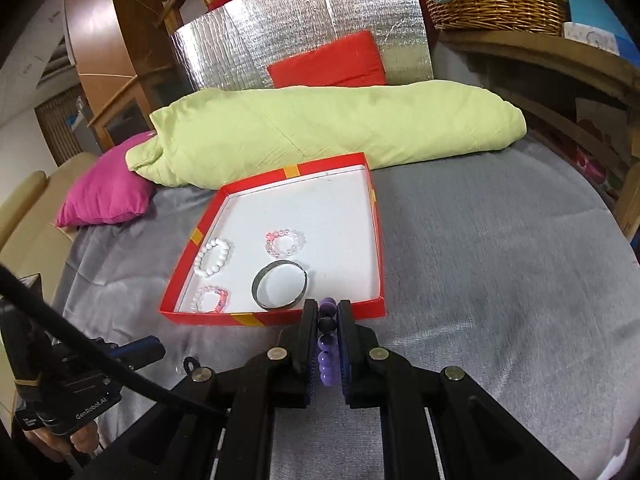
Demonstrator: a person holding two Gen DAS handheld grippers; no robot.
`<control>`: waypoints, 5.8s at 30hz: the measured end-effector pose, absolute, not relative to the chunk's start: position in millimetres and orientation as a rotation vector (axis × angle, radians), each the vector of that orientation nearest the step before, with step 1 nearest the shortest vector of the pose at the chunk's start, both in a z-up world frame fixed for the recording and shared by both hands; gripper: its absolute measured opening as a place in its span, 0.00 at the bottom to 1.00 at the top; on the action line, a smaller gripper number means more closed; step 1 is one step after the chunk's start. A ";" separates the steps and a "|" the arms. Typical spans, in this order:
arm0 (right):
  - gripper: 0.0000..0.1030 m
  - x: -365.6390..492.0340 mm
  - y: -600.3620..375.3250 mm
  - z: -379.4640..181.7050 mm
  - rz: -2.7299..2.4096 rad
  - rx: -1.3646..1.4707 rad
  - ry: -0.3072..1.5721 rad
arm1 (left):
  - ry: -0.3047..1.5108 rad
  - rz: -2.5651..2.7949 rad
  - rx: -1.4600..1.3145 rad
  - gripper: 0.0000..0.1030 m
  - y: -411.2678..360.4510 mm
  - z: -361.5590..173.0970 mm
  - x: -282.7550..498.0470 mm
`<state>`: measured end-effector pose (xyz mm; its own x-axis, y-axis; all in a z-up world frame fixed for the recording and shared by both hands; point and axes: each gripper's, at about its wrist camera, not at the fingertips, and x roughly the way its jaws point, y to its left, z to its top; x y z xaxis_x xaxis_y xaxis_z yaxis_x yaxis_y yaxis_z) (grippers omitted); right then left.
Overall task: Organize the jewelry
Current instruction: 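Carry the purple bracelet and black hair tie over the red box, then lower both items into the red box and open both tools, then lift both open tools out of the box and move toward the red bracelets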
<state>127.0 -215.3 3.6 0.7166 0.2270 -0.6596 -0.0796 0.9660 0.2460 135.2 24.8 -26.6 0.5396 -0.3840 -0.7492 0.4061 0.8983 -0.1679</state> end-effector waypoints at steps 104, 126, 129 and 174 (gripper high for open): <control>0.13 271.0 -211.0 -37.6 0.137 0.424 0.773 | 0.773 -0.357 0.150 0.14 -7.9 -22.9 261.4; 0.50 237.0 -233.8 -3.8 0.111 0.427 0.721 | 0.634 -0.231 0.216 0.66 -6.4 9.8 213.2; 0.50 226.4 -238.5 3.2 0.114 0.431 0.706 | 0.628 -0.226 0.213 0.66 -7.0 12.1 202.0; 0.55 133.3 -230.2 -16.9 0.150 0.423 0.869 | 0.797 -0.095 0.133 0.72 60.8 -24.4 105.3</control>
